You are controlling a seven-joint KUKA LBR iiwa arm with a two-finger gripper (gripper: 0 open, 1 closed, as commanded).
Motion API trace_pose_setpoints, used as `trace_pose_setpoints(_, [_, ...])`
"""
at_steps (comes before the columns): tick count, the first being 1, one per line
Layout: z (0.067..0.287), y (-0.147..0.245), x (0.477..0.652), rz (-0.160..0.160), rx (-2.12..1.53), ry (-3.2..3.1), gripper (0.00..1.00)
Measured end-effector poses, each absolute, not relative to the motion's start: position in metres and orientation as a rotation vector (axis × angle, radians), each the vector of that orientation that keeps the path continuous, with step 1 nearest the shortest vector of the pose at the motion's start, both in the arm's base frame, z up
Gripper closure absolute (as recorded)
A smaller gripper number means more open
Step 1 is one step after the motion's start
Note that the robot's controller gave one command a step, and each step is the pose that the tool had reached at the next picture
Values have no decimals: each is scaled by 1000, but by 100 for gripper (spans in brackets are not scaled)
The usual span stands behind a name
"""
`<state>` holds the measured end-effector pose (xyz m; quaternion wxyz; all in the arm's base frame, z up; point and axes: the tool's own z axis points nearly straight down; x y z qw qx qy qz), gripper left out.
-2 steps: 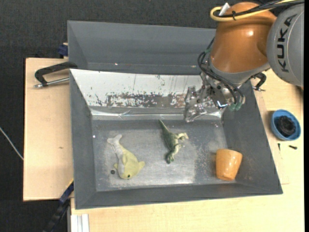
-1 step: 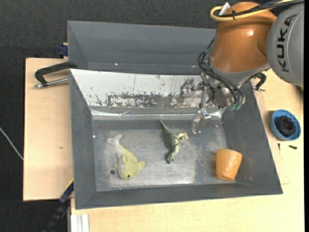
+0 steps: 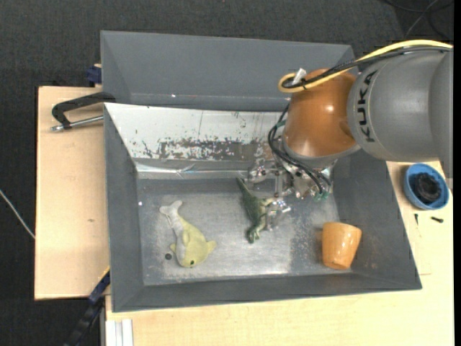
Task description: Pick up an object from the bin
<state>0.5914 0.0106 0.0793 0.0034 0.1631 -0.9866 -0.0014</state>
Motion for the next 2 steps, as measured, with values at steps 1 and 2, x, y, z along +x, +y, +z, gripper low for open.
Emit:
trace_pose_setpoints(1, [85, 10, 594, -2, 511, -3102, 100])
trace_pose_setpoints(2, [232, 3, 596, 2, 422, -3129, 100])
